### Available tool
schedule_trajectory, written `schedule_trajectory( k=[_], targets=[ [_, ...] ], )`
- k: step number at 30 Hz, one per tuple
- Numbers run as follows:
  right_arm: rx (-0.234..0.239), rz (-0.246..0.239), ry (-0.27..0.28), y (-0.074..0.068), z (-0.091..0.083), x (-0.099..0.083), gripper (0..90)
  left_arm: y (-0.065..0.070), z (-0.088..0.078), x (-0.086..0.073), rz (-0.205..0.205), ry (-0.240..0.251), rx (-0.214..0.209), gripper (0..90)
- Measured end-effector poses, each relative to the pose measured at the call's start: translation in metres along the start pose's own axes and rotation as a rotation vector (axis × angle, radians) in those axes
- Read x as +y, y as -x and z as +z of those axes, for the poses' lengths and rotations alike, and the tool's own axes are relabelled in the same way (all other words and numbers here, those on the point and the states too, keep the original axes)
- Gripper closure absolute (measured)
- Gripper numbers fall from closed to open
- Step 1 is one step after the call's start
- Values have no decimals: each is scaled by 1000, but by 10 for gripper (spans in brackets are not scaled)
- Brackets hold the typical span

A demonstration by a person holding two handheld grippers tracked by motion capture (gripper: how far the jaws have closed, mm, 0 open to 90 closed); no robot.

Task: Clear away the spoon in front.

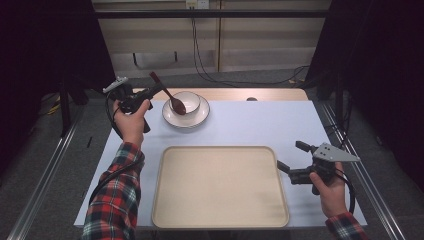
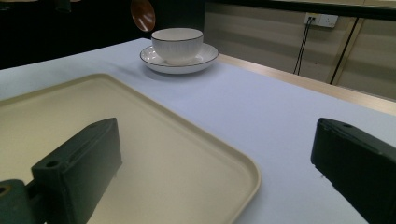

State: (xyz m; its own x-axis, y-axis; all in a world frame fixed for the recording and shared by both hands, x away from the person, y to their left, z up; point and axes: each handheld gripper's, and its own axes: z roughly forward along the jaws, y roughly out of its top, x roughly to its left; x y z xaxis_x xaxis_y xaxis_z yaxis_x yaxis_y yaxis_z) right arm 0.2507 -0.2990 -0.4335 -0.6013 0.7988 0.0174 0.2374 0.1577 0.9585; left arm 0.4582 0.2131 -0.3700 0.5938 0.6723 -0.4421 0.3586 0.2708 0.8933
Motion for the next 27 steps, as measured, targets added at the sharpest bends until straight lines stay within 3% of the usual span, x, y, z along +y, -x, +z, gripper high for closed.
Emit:
schedule_trajectory(
  k=[10, 11, 14, 19, 22, 27],
  targets=[
    [-5, -2, -6, 0, 0, 0, 14, 10, -7, 1, 35, -35, -44, 848],
    [-5, -2, -6, 0, 0, 0, 14, 13, -6, 0, 18, -29, -50, 848],
    [-1, 0, 0, 0, 0, 0, 14, 14, -8, -1, 42, -62, -55, 848],
    [-2, -1, -1, 0, 0, 0, 14, 19, -11, -5, 50, -95, -87, 848],
    [-7, -3, -5, 0, 0, 0, 14, 22, -13, -7, 34, -100, -105, 848],
    [-4, 1, -3, -1, 1, 0, 14, 25, -15, -14, 58, -151, -121, 848]
  ],
)
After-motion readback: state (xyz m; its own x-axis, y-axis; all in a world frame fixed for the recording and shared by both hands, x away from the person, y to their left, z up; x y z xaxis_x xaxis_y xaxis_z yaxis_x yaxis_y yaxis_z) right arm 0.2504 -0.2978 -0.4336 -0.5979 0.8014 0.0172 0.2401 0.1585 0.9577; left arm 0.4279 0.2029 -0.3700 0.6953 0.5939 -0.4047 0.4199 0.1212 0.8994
